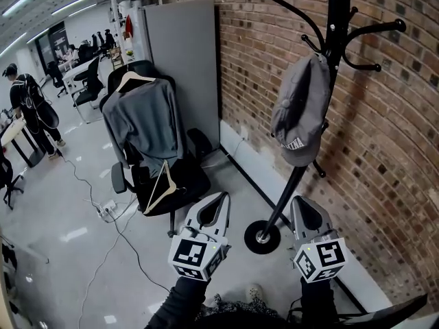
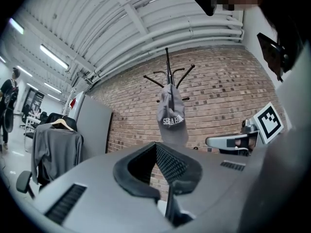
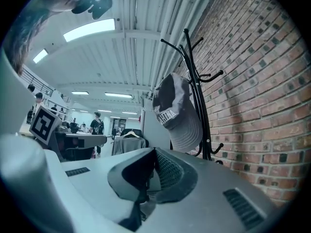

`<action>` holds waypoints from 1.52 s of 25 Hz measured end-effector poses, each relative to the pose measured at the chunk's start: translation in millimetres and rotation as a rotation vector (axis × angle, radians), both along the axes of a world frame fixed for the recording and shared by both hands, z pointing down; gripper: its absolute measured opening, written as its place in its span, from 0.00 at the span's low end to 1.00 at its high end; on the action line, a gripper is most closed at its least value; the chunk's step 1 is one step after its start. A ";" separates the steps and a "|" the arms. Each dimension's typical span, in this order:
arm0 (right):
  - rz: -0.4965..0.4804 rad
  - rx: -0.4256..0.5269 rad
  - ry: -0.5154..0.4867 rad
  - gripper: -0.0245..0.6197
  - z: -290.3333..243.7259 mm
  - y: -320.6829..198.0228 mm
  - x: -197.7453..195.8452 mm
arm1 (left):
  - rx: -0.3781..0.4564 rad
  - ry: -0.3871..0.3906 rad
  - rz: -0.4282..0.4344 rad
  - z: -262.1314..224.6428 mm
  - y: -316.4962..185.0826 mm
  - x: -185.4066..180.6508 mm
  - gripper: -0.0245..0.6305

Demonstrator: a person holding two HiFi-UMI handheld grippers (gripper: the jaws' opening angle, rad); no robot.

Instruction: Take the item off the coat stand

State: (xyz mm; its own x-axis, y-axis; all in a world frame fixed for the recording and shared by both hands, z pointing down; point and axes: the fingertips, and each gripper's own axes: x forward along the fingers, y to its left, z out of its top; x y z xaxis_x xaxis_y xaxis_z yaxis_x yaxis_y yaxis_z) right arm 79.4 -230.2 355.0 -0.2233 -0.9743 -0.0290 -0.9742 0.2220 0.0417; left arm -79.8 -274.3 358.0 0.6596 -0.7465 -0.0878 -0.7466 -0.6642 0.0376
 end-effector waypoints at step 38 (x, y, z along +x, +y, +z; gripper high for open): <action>-0.301 0.029 0.088 0.49 -31.8 -106.3 75.4 | 0.027 -0.021 -0.138 -1.4 -57.5 57.3 0.05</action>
State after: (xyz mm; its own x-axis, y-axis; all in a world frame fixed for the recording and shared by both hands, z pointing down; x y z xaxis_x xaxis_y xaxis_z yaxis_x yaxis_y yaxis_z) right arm 154.8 -336.5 323.2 -0.5045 -0.8631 -0.0238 -0.8572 0.4974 0.1332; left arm -22.5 -331.7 356.6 0.5524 -0.8280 -0.0963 -0.8316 -0.5554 0.0049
